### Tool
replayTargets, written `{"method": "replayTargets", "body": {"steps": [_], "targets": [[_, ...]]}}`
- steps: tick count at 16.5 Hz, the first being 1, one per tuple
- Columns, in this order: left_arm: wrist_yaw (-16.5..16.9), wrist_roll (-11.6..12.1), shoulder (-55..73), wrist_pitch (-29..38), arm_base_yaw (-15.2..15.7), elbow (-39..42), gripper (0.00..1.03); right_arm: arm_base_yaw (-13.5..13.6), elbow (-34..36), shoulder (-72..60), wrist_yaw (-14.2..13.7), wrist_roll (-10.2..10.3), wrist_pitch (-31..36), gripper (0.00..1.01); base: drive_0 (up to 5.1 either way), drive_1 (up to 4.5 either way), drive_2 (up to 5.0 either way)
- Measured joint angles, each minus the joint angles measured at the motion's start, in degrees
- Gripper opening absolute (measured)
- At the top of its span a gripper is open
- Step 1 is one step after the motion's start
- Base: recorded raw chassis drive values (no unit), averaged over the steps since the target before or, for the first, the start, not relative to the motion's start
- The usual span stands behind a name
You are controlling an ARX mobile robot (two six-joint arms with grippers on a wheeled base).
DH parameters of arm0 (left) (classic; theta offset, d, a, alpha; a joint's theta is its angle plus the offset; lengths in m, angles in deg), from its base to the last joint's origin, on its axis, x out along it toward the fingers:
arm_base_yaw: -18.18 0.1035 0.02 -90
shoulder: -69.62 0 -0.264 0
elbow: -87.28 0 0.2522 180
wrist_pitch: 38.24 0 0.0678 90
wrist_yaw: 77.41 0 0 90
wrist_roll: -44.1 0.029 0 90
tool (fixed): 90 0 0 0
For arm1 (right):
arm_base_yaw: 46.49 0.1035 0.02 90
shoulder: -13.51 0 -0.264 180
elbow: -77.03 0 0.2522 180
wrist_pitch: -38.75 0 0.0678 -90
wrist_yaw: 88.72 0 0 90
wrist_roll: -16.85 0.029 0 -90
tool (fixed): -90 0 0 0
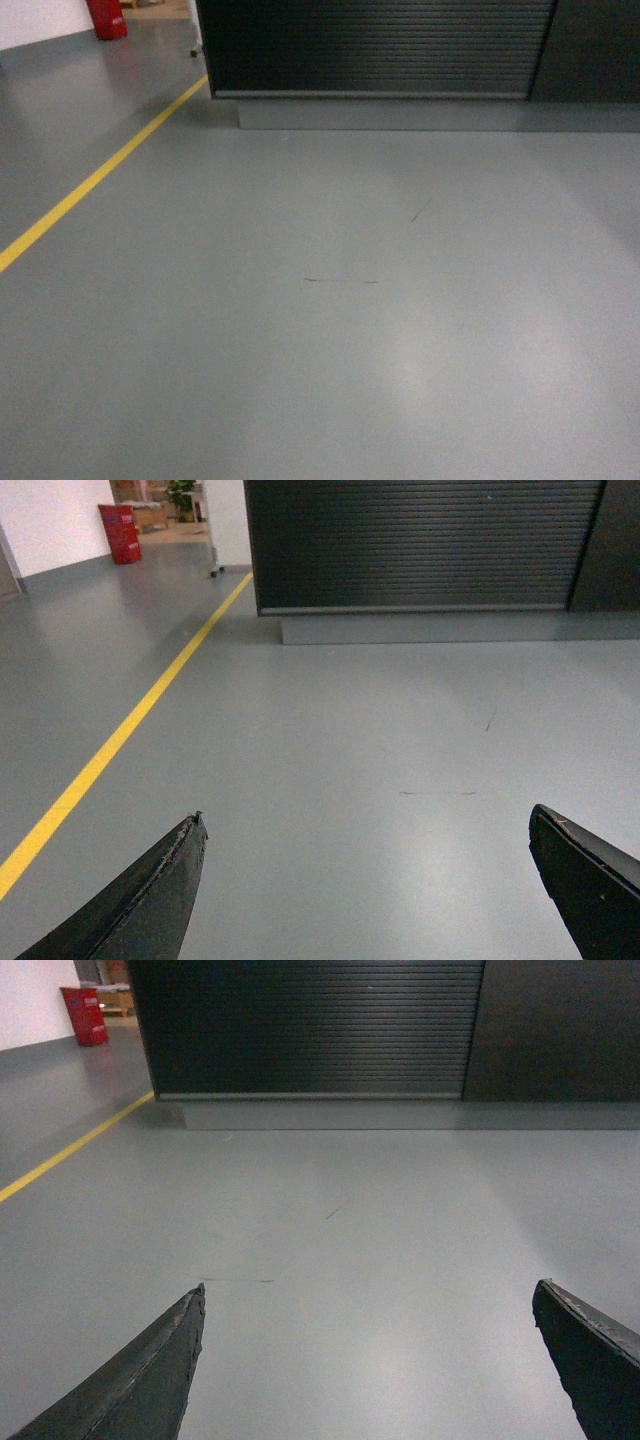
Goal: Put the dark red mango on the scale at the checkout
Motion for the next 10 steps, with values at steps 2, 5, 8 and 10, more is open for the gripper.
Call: {"method": "replayTargets", "body": {"steps": [2,5,8,10], "targets": [[0.0,0.0,0.0,0.0,0.0,0.0,0.98,0.0,0.0,0.0,0.0,0.0,0.0,0.98,0.0,0.0,0.0],[0.0,0.0,0.0,0.0,0.0,0.0,0.98,0.0,0.0,0.0,0.0,0.0,0.0,0.98,0.0,0.0,0.0],[0.0,0.0,0.0,0.0,0.0,0.0,0.98,0.0,0.0,0.0,0.0,0.0,0.0,0.98,0.0,0.0,0.0],[0.0,0.0,0.0,0.0,0.0,0.0,0.98,0.0,0.0,0.0,0.0,0.0,0.0,0.98,0.0,0.0,0.0]]}}
